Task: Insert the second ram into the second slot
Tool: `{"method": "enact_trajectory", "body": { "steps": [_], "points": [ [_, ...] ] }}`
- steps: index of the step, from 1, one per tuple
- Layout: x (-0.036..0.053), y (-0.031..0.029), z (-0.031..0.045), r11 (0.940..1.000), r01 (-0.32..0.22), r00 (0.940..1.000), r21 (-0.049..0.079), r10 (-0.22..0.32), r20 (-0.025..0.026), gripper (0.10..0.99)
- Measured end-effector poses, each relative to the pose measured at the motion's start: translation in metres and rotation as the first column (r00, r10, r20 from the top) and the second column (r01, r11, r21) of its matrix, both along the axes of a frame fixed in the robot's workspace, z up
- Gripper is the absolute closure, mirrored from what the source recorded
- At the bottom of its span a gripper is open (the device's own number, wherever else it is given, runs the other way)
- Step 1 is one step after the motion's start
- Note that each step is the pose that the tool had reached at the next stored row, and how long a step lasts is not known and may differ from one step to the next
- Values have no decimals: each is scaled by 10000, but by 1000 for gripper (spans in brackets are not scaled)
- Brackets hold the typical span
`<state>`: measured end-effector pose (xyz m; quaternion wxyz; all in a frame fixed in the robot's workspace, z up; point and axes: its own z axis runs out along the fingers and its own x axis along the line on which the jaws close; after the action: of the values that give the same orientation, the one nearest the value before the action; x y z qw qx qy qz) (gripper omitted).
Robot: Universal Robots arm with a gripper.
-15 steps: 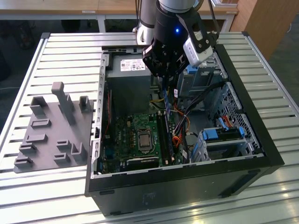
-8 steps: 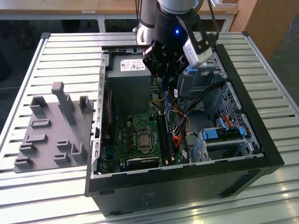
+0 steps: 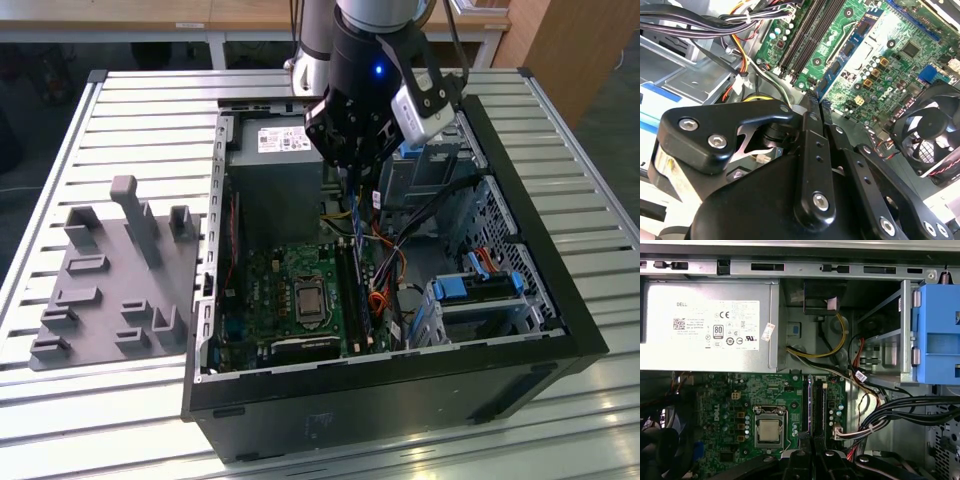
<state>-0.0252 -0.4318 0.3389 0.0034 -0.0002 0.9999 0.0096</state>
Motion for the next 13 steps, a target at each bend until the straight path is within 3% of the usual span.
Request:
{"method": "enact_trajectory", "body": {
  "steps": [13],
  "points": [
    [0, 0, -43, 10000, 0, 10000, 0, 0, 0, 949]
  ]
}}
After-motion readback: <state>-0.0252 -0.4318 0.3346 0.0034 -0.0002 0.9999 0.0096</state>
